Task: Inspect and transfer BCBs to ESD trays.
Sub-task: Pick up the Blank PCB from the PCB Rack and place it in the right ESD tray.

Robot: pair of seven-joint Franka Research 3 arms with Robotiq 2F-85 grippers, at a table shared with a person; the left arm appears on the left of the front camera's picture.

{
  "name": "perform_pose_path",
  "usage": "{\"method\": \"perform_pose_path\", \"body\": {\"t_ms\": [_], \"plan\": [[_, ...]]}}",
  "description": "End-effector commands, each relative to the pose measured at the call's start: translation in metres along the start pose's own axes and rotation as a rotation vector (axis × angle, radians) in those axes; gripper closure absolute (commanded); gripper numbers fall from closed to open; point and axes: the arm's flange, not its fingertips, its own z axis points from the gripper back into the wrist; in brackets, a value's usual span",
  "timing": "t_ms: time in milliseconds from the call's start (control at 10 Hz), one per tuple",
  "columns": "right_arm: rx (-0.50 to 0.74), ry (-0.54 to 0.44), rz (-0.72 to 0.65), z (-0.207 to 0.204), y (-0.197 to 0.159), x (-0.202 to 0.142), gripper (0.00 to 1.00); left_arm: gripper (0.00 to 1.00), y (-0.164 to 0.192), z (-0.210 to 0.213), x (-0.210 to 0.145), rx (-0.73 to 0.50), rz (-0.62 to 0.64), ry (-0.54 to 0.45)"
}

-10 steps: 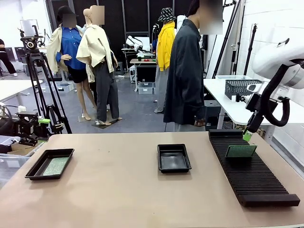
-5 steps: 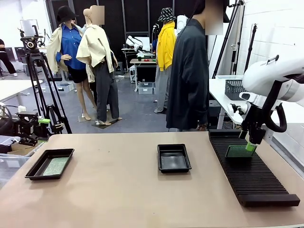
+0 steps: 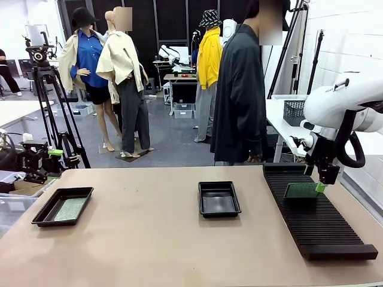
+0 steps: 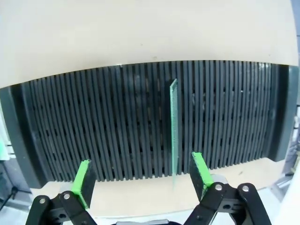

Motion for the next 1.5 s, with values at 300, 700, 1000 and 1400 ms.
{"method": "perform_pose_path", "body": {"t_ms": [300, 700, 1000, 1400], "plan": [[-0.060, 0.041, -0.042, -0.022, -0.012, 0.019, 0.00, 0.00, -0.004, 0.000, -0.001, 0.019, 0.002, -0.001], [-0.047, 0.074, -0.030, -0.035, -0.027, 0.027, 0.00, 0.00, -0.004, 0.000, -0.001, 0.019, 0.002, -0.001], [-0.046, 0.097, -0.036, -0.043, -0.031, 0.020, 0.00, 0.00, -0.004, 0.000, -0.001, 0.019, 0.002, -0.001], [-0.042, 0.107, -0.032, -0.037, -0.036, 0.022, 0.03, 0.00, -0.004, 0.000, -0.001, 0.019, 0.002, -0.001]]}}
